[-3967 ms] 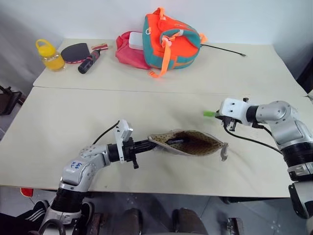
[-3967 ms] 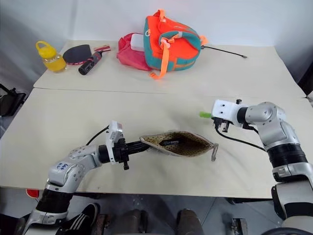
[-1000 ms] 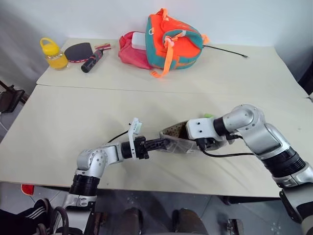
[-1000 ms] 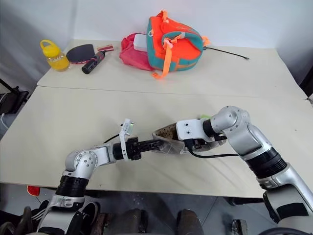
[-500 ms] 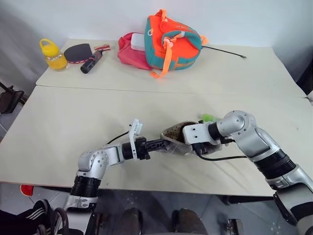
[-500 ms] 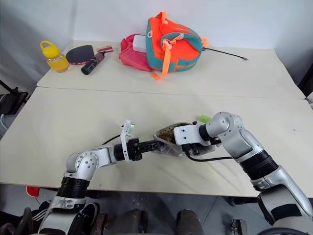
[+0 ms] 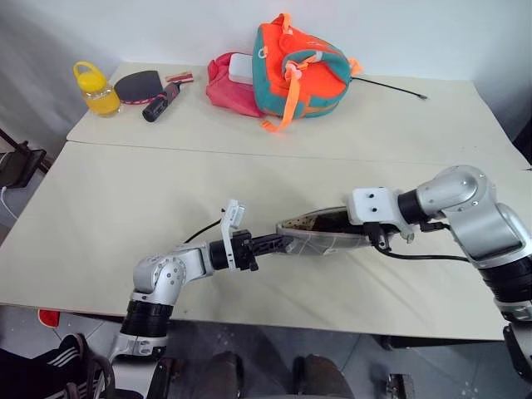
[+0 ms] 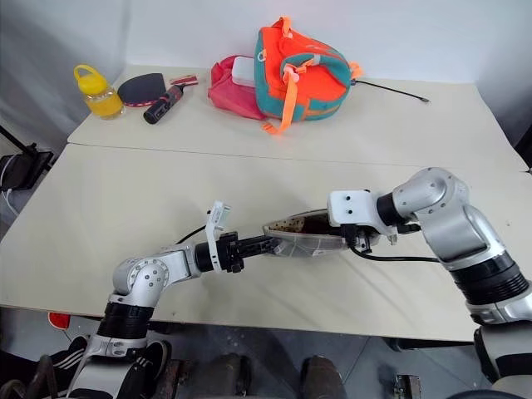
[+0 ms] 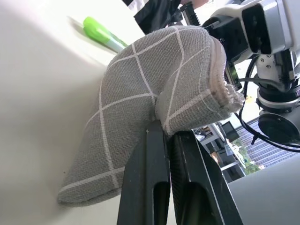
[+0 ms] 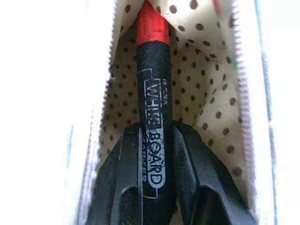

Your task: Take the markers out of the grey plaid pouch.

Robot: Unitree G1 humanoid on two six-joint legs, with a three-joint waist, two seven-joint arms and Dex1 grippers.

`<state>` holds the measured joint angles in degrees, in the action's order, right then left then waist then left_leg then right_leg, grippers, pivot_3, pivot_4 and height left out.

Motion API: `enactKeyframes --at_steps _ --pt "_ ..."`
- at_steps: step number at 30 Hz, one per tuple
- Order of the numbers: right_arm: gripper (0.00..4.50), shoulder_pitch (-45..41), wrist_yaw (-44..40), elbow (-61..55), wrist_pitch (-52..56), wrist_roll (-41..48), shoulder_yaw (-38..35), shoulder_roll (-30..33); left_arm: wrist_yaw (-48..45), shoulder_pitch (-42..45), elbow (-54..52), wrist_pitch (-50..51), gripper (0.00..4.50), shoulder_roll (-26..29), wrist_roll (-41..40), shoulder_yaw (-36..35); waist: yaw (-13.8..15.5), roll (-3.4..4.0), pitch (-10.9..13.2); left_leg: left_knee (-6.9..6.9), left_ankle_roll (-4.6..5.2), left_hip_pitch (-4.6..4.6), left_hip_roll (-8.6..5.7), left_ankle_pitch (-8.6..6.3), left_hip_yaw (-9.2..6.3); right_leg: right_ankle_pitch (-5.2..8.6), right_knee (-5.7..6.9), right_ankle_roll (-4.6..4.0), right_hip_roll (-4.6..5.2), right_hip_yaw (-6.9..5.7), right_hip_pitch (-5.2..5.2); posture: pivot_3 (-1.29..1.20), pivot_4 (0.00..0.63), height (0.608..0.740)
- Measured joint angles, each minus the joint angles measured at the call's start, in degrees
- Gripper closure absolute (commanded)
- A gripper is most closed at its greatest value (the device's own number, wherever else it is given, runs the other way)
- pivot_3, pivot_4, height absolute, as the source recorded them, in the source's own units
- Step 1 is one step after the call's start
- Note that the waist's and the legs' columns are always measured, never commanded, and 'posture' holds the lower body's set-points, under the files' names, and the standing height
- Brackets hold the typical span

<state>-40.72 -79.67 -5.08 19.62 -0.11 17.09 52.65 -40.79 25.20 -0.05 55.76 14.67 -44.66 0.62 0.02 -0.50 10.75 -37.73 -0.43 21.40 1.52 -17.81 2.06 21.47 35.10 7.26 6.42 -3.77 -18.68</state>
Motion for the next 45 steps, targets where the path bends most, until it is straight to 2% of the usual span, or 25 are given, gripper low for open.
enactKeyframes --at_steps 7,15,21,28,33,35,39,41,45 --pt "3.97 -1.6 -0.3 0.3 -0.4 1.2 -0.4 1.5 1.3 0.1 -1.7 -0.7 4.50 0.2 0.1 -0.2 0.0 -0.01 0.0 0.04 0.00 0.00 0.01 0.00 0.01 -0.01 -0.02 0.02 0.00 -0.09 -0.01 0.00 0.150 0.740" --pt "3.97 -2.0 -1.8 -0.2 2.0 7.5 -4.8 2.4 1.4 0.9 -2.1 -3.4 4.50 4.1 2.0 -1.4 -0.1 -0.02 0.0 0.07 0.00 -0.01 0.03 0.00 0.02 -0.01 -0.05 0.01 -0.03 -0.10 -0.01 0.00 0.150 0.740" --pt "3.97 -3.7 0.9 -0.9 4.6 11.1 -5.3 -3.0 1.8 2.2 -2.8 -6.8 4.50 4.2 5.0 -1.1 0.0 -0.04 0.0 0.11 0.00 0.02 0.01 0.00 0.00 -0.02 -0.06 0.03 -0.02 -0.13 -0.03 0.00 0.150 0.740" --pt "3.97 -12.0 12.0 -0.4 3.3 15.5 -10.5 -16.3 2.8 4.9 -1.4 -22.0 4.50 6.1 15.0 -1.2 -0.1 -0.03 0.1 0.12 0.00 0.11 0.01 0.00 -0.01 -0.04 0.38 0.06 -0.15 -0.25 -0.23 0.00 0.150 0.740" --pt "3.97 -14.8 16.5 5.3 -2.3 13.1 -11.7 -16.3 4.5 5.7 3.6 -33.1 4.50 11.1 23.2 -2.6 0.1 -0.08 0.1 0.16 0.01 0.14 -0.11 0.00 -0.04 -0.06 0.44 0.11 -0.08 -0.39 -0.26 0.00 0.150 0.740" --pt "3.97 -13.3 16.4 7.5 -4.4 10.7 -11.3 -13.3 5.0 5.5 5.5 -37.7 4.50 13.2 26.1 -3.6 0.2 -0.16 0.1 0.22 0.04 0.18 -0.16 -0.01 -0.06 -0.08 0.40 0.14 -0.02 -0.48 -0.27 0.00 0.150 0.740" --pt "3.97 -4.7 15.4 13.1 -13.4 1.5 -7.6 -5.1 5.5 2.5 6.6 -48.9 4.50 20.3 33.5 -5.1 0.0 -0.26 0.2 0.51 0.07 0.16 -0.21 -0.02 0.05 -0.09 0.25 0.16 0.07 -0.61 -0.31 0.00 0.150 0.740" --pt "3.97 -0.2 15.6 16.1 -16.7 -1.3 -6.0 -4.0 6.8 0.0 7.8 -52.9 4.50 21.3 36.4 -6.1 -0.1 -0.26 0.2 0.62 0.07 0.18 -0.21 -0.02 0.17 -0.09 0.34 0.17 0.09 -0.66 -0.52 0.00 0.150 0.740" --pt "3.97 6.1 17.4 17.9 -19.5 -2.0 -6.0 -5.6 8.7 -4.8 7.6 -57.1 4.50 19.8 39.5 -5.3 -0.3 -0.26 0.2 0.52 0.07 0.33 -0.09 -0.02 0.30 -0.09 0.55 0.17 0.05 -0.75 -0.83 0.00 0.150 0.740"
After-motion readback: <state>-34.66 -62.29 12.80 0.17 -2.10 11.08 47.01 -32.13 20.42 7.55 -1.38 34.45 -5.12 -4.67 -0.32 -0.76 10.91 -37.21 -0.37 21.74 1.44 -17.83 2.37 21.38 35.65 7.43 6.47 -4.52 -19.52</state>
